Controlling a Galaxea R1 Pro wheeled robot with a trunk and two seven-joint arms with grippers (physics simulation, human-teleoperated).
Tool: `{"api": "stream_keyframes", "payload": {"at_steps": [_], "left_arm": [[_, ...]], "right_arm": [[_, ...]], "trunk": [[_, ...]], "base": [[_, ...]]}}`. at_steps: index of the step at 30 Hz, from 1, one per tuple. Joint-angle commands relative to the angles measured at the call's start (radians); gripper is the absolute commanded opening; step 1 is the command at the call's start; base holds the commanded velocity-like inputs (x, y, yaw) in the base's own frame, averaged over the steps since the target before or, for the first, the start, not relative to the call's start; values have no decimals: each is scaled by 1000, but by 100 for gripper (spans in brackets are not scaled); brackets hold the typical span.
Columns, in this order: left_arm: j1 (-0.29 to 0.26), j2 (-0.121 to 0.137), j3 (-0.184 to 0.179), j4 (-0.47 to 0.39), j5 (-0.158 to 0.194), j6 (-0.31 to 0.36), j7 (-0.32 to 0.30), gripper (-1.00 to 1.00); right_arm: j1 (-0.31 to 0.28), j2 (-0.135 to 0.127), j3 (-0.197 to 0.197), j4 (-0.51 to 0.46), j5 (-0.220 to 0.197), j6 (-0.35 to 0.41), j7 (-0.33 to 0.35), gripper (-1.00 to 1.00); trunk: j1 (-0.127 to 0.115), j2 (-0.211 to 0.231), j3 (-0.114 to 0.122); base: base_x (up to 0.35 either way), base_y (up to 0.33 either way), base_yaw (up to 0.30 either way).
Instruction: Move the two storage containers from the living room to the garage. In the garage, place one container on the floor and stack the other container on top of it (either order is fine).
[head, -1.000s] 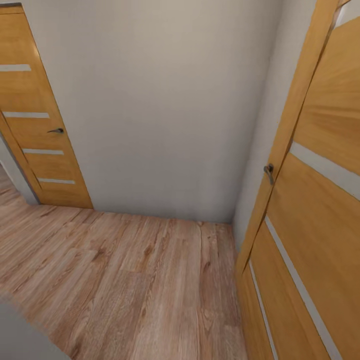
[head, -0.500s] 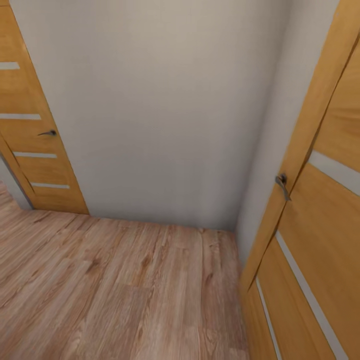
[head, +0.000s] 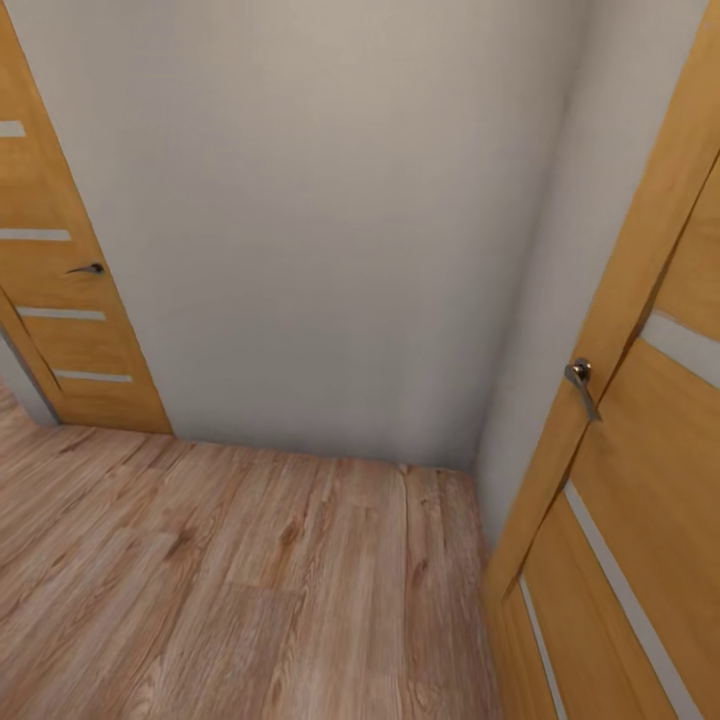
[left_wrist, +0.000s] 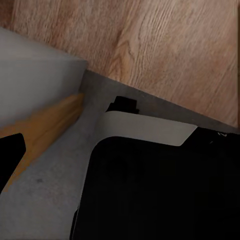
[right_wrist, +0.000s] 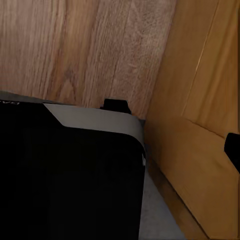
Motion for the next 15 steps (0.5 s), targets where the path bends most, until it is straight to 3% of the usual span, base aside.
{"api": "stream_keyframes", "payload": {"at_steps": [1,11,15], "left_arm": [[-1,0,-8,1,9,-3,3,100],[-1,0,-8,1,9,-3,2,100],[-1,0,-8,1,9,-7,2,100]], "right_arm": [[0,0,9,0,-10,-3,-3,100],[0,0,9,0,-9,-1,-3,100],[-1,0,9,0,-9,-2,-3,100]], "trunk": [[1,0,-1],[1,0,-1],[1,0,-1]], "base": [[299,0,0],[316,0,0],[119,0,21]]}}
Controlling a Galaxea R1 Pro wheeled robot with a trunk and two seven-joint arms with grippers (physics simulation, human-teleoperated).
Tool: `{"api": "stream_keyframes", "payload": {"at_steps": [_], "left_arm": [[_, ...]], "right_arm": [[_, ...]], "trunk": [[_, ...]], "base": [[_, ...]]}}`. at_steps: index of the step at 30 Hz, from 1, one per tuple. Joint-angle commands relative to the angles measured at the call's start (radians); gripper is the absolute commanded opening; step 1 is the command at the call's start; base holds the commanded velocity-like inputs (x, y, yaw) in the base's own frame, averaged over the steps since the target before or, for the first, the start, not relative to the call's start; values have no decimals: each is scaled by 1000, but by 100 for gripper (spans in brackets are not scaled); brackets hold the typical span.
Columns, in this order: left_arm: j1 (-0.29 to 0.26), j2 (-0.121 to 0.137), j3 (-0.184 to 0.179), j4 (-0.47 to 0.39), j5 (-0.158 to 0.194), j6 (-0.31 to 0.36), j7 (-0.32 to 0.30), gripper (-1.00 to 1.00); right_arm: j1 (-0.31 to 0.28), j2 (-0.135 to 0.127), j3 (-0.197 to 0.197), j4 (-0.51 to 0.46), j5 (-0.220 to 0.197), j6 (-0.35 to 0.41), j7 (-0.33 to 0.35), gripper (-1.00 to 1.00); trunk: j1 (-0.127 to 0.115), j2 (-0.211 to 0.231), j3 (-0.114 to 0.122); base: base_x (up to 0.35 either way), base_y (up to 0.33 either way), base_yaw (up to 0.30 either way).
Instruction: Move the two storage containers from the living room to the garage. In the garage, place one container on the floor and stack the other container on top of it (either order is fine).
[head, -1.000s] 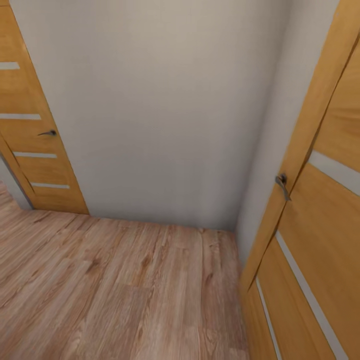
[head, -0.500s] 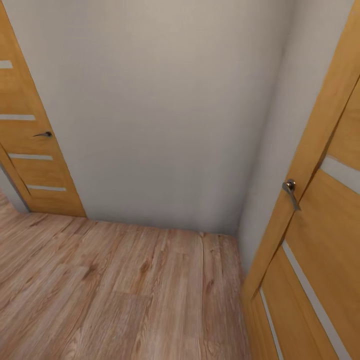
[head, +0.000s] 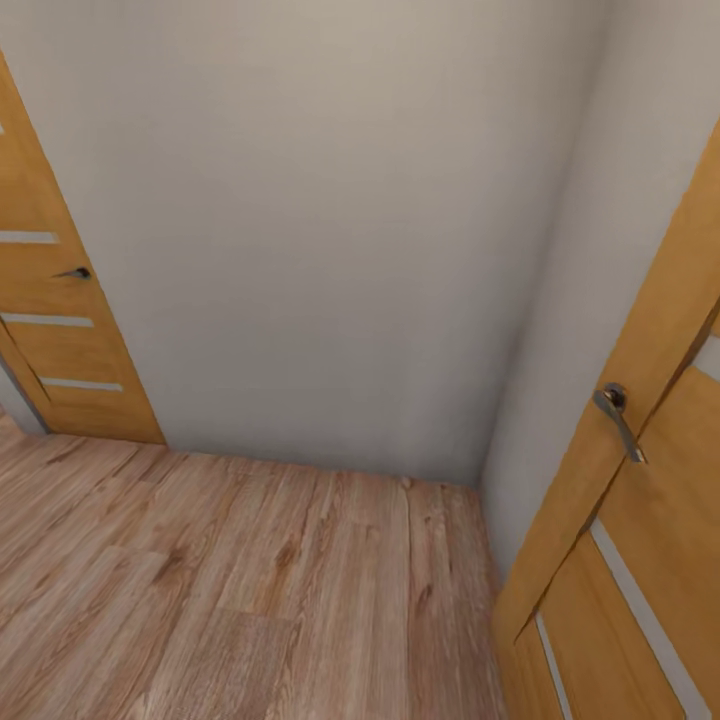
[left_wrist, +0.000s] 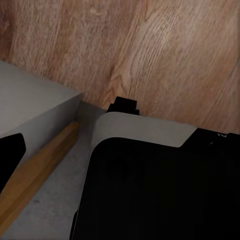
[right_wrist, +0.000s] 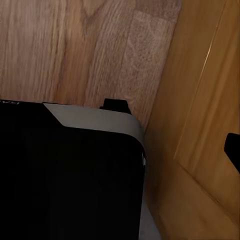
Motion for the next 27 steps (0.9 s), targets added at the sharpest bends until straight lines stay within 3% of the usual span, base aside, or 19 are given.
{"api": "stream_keyframes", "payload": {"at_steps": [1,12,16,27], "left_arm": [[-1,0,-8,1,9,-3,3,100],[-1,-1,-8,1,9,-5,3,100],[-1,-1,-9,1,9,-3,4,100],[-1,0,-8,1,9,2,3,100]], "right_arm": [[0,0,8,0,-10,-3,-3,100],[0,0,8,0,-10,-4,-3,100],[0,0,7,0,-10,-4,-3,100],[0,0,8,0,-10,-4,-3,100]], "trunk": [[0,-1,-1],[0,-1,-1],[0,-1,-1],[0,-1,-1]], "base": [[27,0,150],[5,0,248],[32,0,75],[285,0,3]]}}
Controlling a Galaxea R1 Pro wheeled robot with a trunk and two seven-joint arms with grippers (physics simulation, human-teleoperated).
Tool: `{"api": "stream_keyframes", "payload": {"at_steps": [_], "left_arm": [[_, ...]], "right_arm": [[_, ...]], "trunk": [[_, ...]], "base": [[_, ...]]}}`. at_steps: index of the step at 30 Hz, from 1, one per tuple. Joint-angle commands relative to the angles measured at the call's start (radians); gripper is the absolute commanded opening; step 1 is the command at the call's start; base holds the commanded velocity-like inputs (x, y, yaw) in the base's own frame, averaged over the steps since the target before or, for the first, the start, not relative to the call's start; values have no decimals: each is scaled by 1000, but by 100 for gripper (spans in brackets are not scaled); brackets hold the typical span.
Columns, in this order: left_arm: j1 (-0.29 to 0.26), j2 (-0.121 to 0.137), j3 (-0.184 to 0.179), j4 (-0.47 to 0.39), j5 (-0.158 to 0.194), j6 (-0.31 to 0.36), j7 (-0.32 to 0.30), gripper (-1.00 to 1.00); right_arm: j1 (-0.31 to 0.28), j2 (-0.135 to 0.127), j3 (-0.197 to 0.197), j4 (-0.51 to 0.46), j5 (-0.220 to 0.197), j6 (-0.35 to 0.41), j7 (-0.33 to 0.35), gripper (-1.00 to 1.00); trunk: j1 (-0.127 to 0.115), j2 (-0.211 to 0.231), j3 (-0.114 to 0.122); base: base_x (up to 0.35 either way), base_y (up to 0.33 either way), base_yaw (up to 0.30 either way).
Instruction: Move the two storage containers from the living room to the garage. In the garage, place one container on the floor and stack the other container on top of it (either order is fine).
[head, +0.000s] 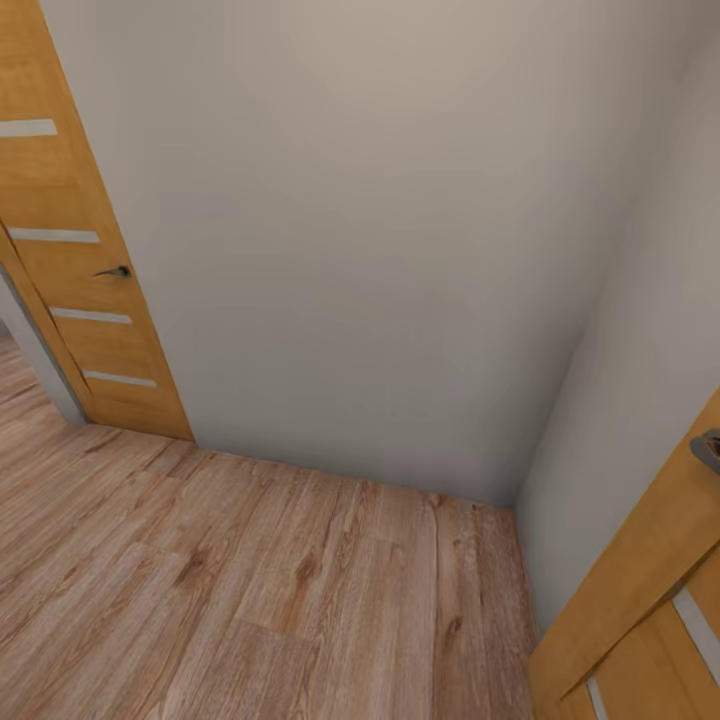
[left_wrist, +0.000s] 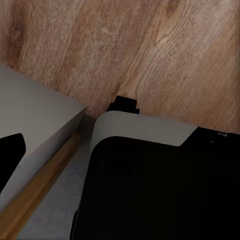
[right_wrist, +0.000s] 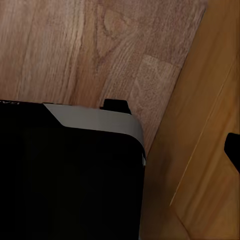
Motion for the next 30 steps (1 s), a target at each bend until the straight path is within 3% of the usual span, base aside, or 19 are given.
{"api": "stream_keyframes", "payload": {"at_steps": [1,11,30], "left_arm": [[-1,0,-8,1,9,-3,3,100],[-1,0,-8,1,9,-4,3,100],[-1,1,-8,1,9,-4,3,100]], "right_arm": [[0,0,8,0,-10,-3,-3,100],[-1,0,8,0,-10,-2,-3,100],[-1,0,8,0,-10,-3,-3,100]], "trunk": [[1,0,-1],[1,0,-1],[1,0,-1]], "base": [[321,0,0],[322,0,25],[322,0,258]]}}
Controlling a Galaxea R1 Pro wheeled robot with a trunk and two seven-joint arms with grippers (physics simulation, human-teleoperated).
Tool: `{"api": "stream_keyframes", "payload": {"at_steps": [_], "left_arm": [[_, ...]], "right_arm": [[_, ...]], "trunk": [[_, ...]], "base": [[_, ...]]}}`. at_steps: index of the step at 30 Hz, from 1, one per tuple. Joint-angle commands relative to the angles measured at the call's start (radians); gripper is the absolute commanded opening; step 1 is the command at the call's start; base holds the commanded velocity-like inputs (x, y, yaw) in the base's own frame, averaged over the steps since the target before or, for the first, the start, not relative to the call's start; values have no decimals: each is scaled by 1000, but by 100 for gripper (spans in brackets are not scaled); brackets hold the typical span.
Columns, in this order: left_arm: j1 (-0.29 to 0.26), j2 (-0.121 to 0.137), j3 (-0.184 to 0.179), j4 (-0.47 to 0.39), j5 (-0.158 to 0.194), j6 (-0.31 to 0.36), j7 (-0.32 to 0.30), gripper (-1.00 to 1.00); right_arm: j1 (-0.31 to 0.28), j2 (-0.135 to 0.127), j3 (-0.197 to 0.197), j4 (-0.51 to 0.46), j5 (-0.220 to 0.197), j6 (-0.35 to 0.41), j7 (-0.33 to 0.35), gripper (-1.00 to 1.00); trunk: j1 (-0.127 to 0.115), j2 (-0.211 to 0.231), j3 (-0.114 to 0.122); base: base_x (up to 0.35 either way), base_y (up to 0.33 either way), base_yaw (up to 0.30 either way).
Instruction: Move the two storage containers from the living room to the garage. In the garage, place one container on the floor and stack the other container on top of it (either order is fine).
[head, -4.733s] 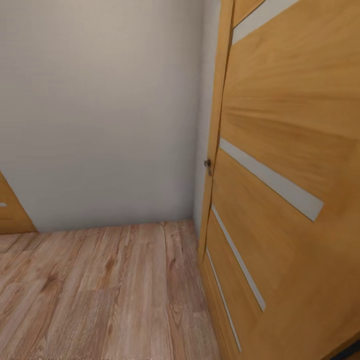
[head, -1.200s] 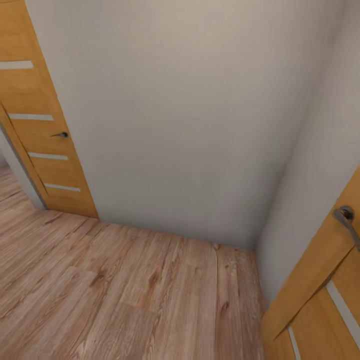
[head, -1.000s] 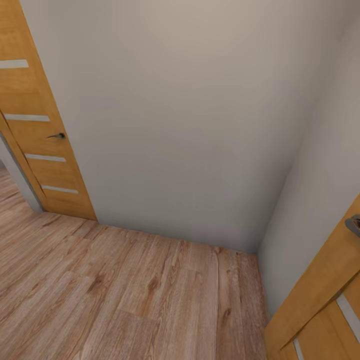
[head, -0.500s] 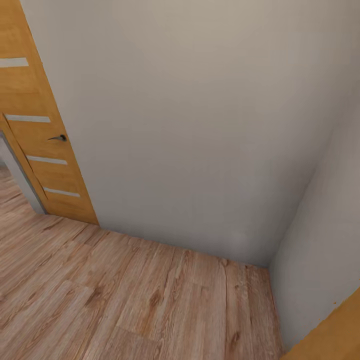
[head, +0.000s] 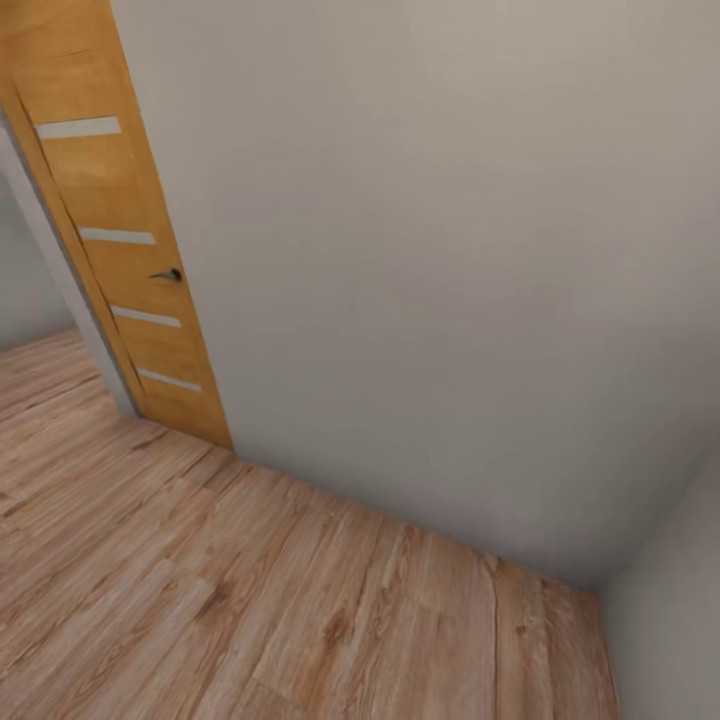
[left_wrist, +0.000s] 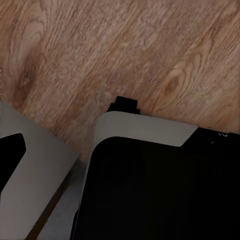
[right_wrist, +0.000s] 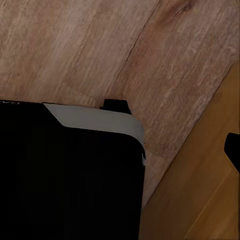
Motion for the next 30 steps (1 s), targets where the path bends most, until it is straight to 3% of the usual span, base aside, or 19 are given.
{"api": "stream_keyframes", "payload": {"at_steps": [1,24,30], "left_arm": [[-1,0,-8,1,9,-3,3,100],[-1,-1,-9,1,9,-3,3,100],[-1,-1,-9,1,9,-5,3,100]], "right_arm": [[0,0,8,0,-10,-3,-3,100],[1,0,8,0,-10,-3,-3,100],[0,0,8,0,-10,-3,-3,100]], "trunk": [[1,-1,-1],[1,-1,-1],[1,-1,-1]], "base": [[322,0,270],[322,0,269],[319,0,74]]}}
